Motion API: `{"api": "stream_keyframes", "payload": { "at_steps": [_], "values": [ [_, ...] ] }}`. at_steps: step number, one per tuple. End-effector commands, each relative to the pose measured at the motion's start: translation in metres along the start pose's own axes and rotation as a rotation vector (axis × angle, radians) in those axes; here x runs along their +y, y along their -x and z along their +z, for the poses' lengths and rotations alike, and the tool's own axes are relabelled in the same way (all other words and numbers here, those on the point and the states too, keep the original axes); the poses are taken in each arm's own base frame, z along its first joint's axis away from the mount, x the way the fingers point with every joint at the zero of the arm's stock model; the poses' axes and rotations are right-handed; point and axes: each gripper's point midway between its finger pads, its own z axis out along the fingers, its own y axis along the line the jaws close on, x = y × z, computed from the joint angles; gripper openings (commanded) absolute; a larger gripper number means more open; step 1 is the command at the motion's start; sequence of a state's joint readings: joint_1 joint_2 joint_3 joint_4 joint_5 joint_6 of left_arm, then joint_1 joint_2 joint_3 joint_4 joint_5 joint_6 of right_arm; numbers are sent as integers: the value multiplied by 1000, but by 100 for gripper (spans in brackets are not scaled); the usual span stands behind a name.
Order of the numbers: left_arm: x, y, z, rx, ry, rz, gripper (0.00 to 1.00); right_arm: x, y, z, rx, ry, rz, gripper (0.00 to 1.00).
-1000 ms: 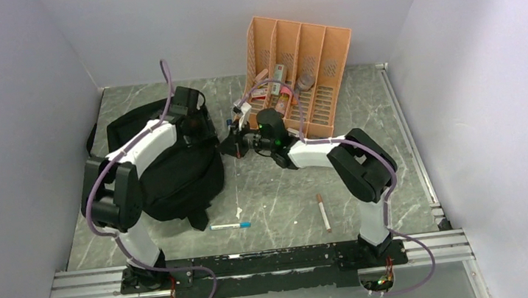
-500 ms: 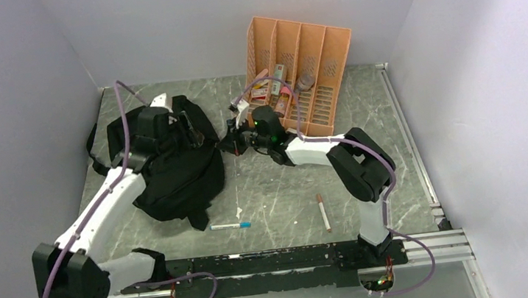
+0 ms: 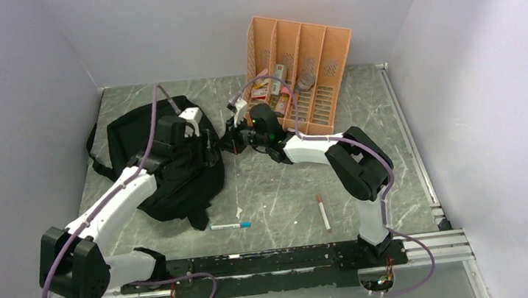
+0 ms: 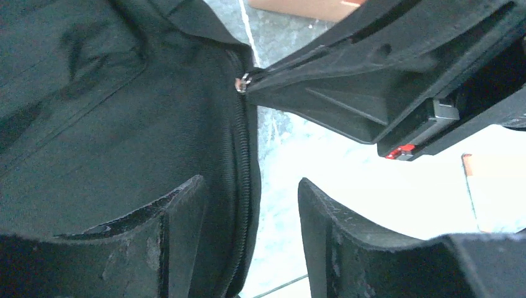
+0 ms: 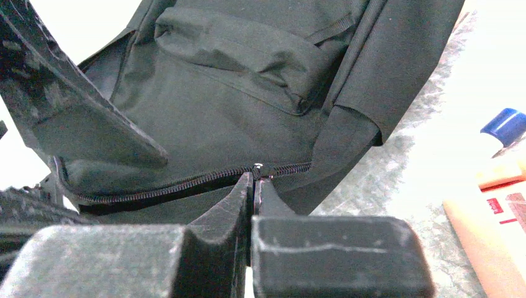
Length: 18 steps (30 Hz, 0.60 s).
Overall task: Pack the student bag
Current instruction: Unzip the student bag at the center of the board.
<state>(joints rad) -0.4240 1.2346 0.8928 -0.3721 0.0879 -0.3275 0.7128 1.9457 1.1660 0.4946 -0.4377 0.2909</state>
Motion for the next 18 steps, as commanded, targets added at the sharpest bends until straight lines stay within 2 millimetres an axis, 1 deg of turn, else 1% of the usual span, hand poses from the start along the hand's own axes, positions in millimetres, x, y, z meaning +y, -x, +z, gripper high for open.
{"api": "stream_keyframes", "payload": {
  "at_steps": [1,4,9,11,12,15,16,18],
  "values": [
    [-12,6,5,7,12,122,60,-3,14,5,-35,-9,-25,0],
    [-18,-7,10,55,20,169,60,-5,16,7,-31,-15,-23,0],
    [-4,-24,13,114,122,215,57,-6,18,8,-33,-22,-28,0],
    [-3,-29,13,130,134,233,55,-8,19,8,-35,-30,-29,0],
    [-2,-32,13,139,138,238,53,-9,19,8,-34,-32,-29,0],
    [0,-38,12,162,153,253,37,-12,20,10,-32,-47,-21,0],
    [1,-39,12,168,161,256,27,-14,21,10,-33,-54,-20,0],
    [2,-41,11,177,163,262,15,-18,21,12,-28,-72,-13,0]
  ]
}}
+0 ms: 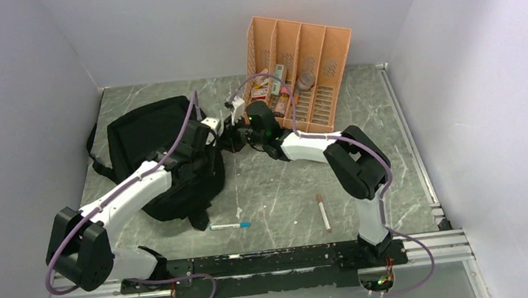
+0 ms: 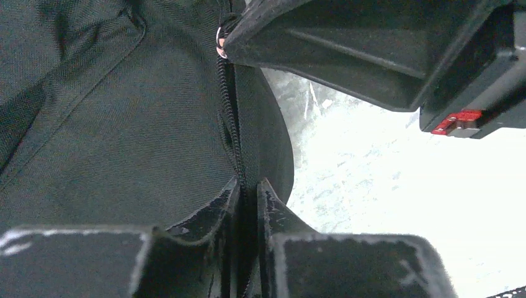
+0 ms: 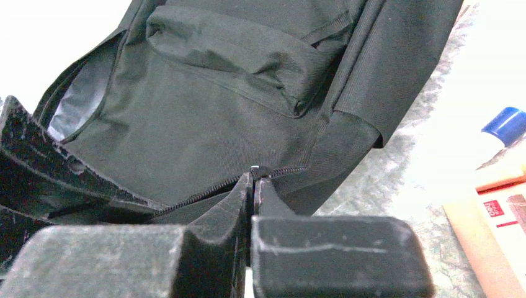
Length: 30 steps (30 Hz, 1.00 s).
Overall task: Pack the student bag
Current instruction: Unzip the student bag at the center of the board.
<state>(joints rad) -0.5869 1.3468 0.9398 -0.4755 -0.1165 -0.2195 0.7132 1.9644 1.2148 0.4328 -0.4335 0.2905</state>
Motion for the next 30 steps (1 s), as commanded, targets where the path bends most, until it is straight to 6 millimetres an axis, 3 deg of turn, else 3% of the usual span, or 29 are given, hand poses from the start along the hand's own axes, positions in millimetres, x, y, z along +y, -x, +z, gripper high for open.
{"api": "stream_keyframes", "payload": {
  "at_steps": [1,3,12,17,24,30],
  "values": [
    [3,-7,-4,42,28,37,12,-17,22,8,-54,-67,-23,0],
    [3,-9,-7,43,24,37,5,-24,21,11,-42,-91,-26,0],
    [5,-17,-20,36,19,28,5,-77,13,32,18,-286,-99,0],
    [6,-19,-23,33,21,21,5,-95,18,36,15,-357,-152,0],
    [8,-18,-30,25,25,18,5,-124,22,27,-1,-499,-191,0],
    [7,-16,-40,9,12,10,5,-135,29,14,-32,-554,-218,0]
  ]
}}
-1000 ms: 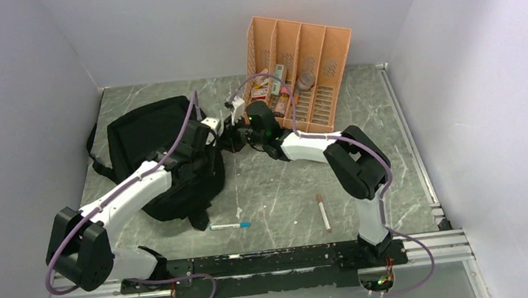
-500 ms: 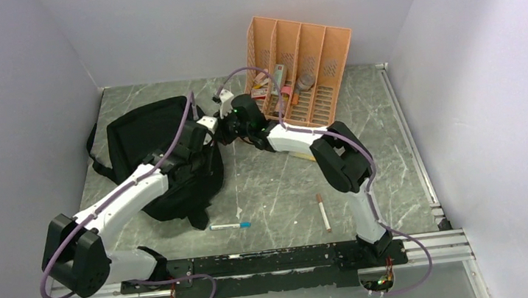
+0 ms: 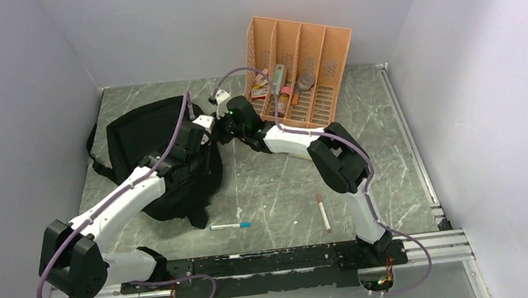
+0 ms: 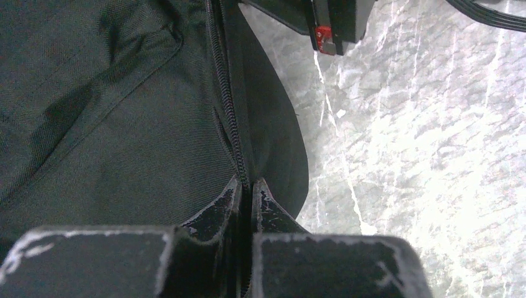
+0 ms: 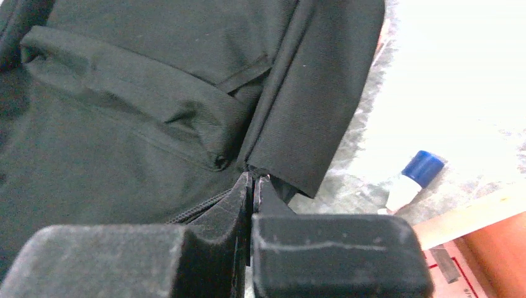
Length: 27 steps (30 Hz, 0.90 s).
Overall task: Pack the student bag
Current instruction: Unzip the student bag at the center of the board.
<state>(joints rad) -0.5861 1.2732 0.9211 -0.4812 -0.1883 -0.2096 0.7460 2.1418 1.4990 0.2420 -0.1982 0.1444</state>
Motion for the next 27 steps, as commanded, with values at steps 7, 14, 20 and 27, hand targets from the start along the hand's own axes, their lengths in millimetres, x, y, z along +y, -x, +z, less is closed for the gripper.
{"api": "stream_keyframes", "payload": {
  "at_steps": [7,14,20,27],
  "values": [
    [-3,-17,-35,57,-45,5,5,-101,11,-17,-47,-317,-173,0],
    [-7,-5,-32,30,-45,-33,15,-60,25,-30,-100,-126,-154,0],
    [-25,56,-50,-140,-145,-136,61,-24,25,-47,-140,26,-34,0],
    [3,99,-57,-282,-177,-367,62,6,22,-67,-181,158,56,0]
  ]
}}
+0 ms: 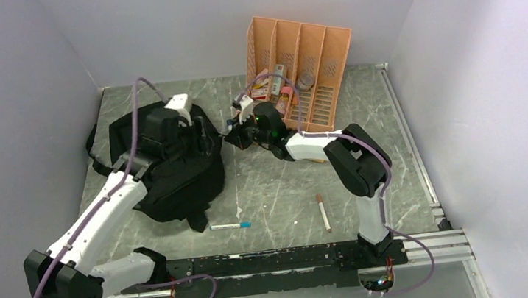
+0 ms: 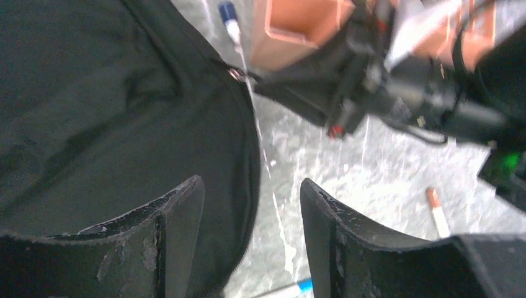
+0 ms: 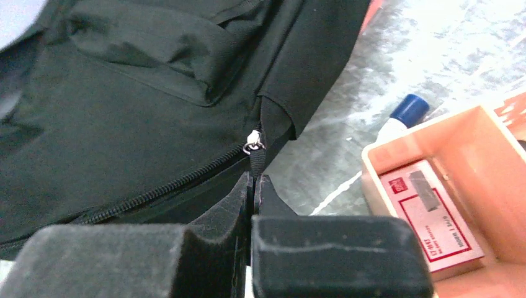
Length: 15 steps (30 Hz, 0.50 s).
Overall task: Pack the student bag
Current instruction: Unzip the student bag at the center of the board, then zip the student bag at the center of the board.
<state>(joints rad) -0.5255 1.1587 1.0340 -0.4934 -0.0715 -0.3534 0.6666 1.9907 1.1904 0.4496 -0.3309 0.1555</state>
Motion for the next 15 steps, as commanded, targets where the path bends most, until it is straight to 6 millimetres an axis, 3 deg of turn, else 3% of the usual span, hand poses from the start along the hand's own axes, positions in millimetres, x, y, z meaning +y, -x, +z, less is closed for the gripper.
{"api": "stream_keyframes", "payload": {
  "at_steps": [1,6,15],
  "values": [
    [13,38,1,-105,-37,-189,62,25,43,-16,-140,98,35,0],
    [39,36,38,-27,35,-280,61,31,44,-23,-141,117,32,0],
    [21,33,103,90,-27,-361,60,32,37,-25,-131,126,30,0]
  ]
}}
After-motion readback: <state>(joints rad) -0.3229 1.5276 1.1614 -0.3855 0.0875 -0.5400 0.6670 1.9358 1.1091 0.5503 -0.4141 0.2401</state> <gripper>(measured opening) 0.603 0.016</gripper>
